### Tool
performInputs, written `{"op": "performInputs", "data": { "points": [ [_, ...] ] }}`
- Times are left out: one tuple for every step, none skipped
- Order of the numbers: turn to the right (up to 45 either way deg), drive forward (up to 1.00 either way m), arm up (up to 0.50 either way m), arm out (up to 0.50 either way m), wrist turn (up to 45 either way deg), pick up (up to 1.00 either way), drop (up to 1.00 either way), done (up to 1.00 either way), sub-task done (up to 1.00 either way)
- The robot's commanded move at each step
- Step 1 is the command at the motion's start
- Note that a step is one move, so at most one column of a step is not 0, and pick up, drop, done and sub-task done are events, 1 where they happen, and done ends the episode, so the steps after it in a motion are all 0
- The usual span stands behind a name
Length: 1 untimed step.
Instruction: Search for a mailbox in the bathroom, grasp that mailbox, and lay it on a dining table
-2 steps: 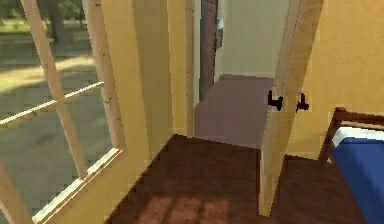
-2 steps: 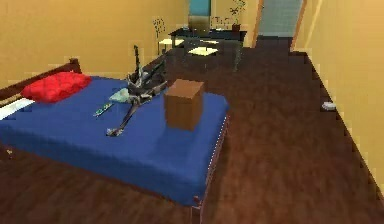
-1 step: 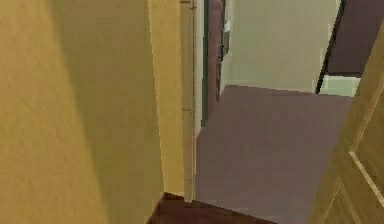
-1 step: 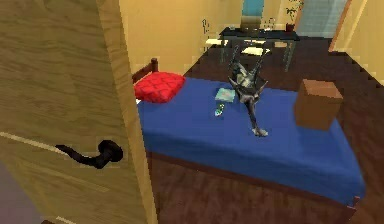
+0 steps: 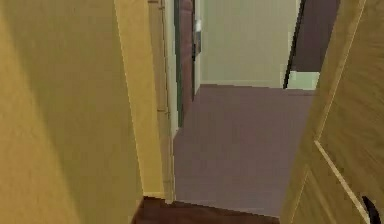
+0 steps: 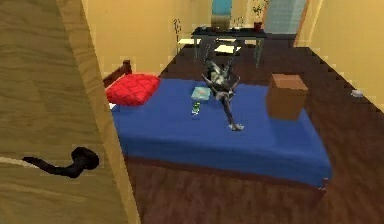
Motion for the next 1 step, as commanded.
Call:
{"op": "performInputs", "data": {
  "points": [
    [3.0,0.00,0.00,0.00,0.0,0.00,0.00,0.00,0.00]
  ]
}}
